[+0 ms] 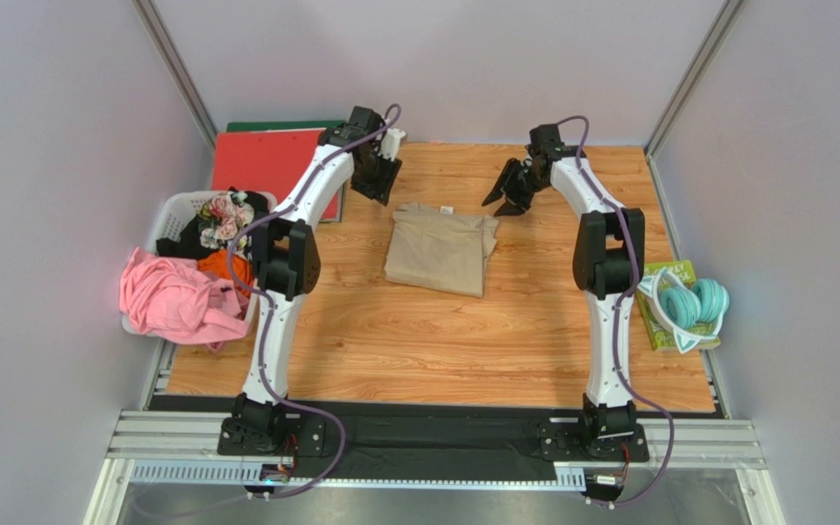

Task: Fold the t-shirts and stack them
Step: Fold the tshirt

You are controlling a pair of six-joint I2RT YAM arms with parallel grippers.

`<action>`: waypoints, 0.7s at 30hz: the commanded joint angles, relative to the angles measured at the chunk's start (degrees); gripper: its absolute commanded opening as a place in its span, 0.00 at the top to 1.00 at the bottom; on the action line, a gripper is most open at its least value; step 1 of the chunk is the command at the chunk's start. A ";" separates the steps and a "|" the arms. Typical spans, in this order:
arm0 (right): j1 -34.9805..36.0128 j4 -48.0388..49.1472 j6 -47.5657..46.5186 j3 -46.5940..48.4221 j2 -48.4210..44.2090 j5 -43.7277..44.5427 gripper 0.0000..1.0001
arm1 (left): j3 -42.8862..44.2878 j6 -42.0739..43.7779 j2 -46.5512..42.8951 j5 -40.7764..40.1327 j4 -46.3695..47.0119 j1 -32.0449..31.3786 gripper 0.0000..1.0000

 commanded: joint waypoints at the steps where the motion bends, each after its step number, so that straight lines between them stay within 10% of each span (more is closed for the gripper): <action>1: -1.42 -3.37 -1.89 2.66 -4.38 6.21 0.53 | -5.00 0.35 -11.86 5.93 -2.87 0.11 0.50; 9: 4.63 4.96 2.31 -4.02 -11.77 -14.74 0.52 | -29.16 3.16 -30.68 18.25 -2.19 0.37 0.50; 21: 8.86 29.58 21.40 -4.81 2.71 -35.79 0.48 | -32.97 5.01 -30.86 18.33 -4.82 0.46 0.52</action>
